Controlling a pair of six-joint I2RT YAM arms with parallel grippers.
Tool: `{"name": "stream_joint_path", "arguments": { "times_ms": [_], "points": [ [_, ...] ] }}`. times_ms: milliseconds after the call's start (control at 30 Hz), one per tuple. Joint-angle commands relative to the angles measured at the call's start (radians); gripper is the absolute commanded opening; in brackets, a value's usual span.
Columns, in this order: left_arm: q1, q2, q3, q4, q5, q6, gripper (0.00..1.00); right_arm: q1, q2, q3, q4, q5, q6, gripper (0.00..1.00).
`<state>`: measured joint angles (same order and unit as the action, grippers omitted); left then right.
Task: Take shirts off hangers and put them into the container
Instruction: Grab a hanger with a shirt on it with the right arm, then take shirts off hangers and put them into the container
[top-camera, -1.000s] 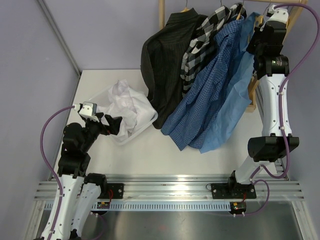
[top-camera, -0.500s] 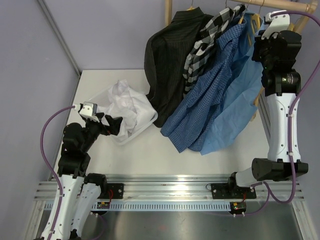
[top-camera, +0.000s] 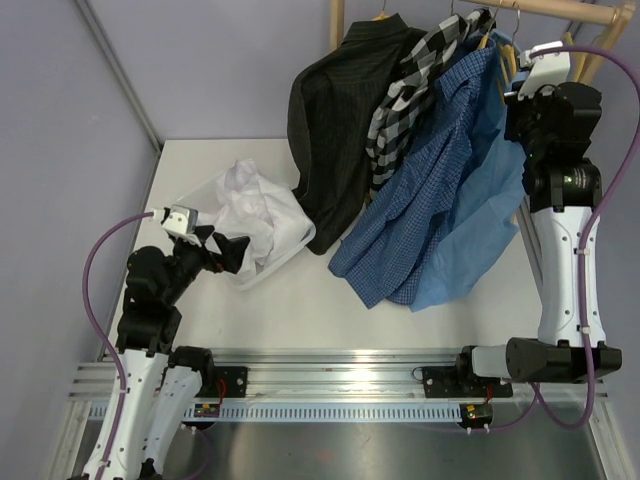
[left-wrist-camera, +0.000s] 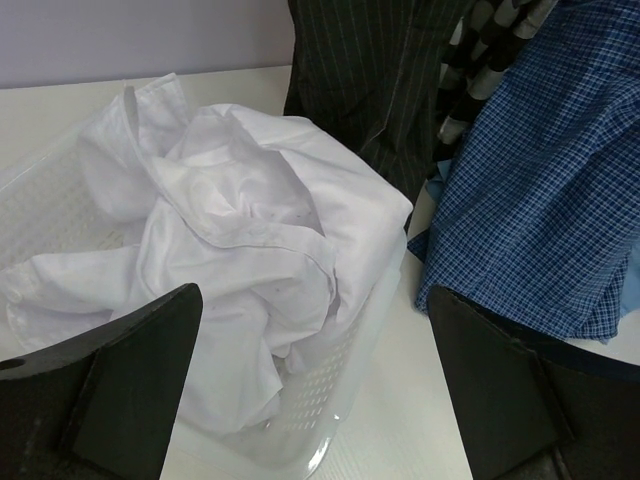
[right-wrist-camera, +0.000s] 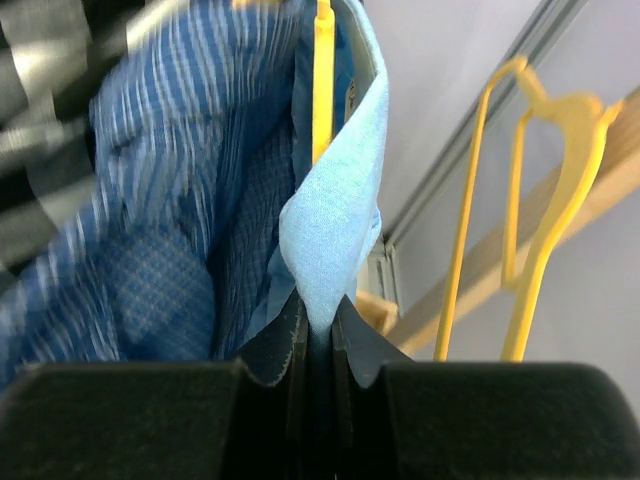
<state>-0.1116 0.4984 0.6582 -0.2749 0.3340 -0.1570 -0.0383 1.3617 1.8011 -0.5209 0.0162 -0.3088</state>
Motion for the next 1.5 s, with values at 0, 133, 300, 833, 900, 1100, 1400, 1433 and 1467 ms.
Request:
{"name": "stream_joint_path", "arguments": {
  "times_ms": [0,133,300,833,900,1100,1400,1433,1467],
  "points": [
    [-0.008,-0.008,-0.014,0.083,0.127,0.005,0.99,0.006,-0.130,-0.080,0.010,0.011,-0.087,0.00],
    [-0.028,0.000,-0.029,0.131,0.214,-0.003,0.99,0.006,-0.240,-0.209,-0.088,0.039,-0.157,0.00],
    [-0.053,0.002,-0.051,0.174,0.305,-0.010,0.99,0.006,-0.406,-0.374,-0.282,0.061,-0.254,0.00],
    [-0.258,0.032,-0.100,0.436,0.474,-0.070,0.99,0.006,-0.547,-0.459,-0.916,-0.668,-0.616,0.00],
    [-0.330,0.054,-0.077,0.434,0.445,-0.043,0.99,0.006,-0.529,-0.439,-0.970,-0.787,-0.683,0.00],
    [-0.555,0.169,0.023,0.372,0.292,0.088,0.99,0.008,-0.422,-0.339,-1.008,-1.014,-0.728,0.00],
    [-0.793,0.377,0.103,0.471,-0.190,0.048,0.96,0.008,-0.299,-0.212,-0.914,-1.248,-0.603,0.00],
    [-0.806,0.408,0.107,0.483,-0.235,0.037,0.96,0.009,-0.296,-0.212,-0.891,-1.257,-0.555,0.00],
    [-0.815,0.423,0.112,0.494,-0.328,0.004,0.95,0.009,-0.294,-0.215,-0.854,-1.266,-0.537,0.00]
  ]
}}
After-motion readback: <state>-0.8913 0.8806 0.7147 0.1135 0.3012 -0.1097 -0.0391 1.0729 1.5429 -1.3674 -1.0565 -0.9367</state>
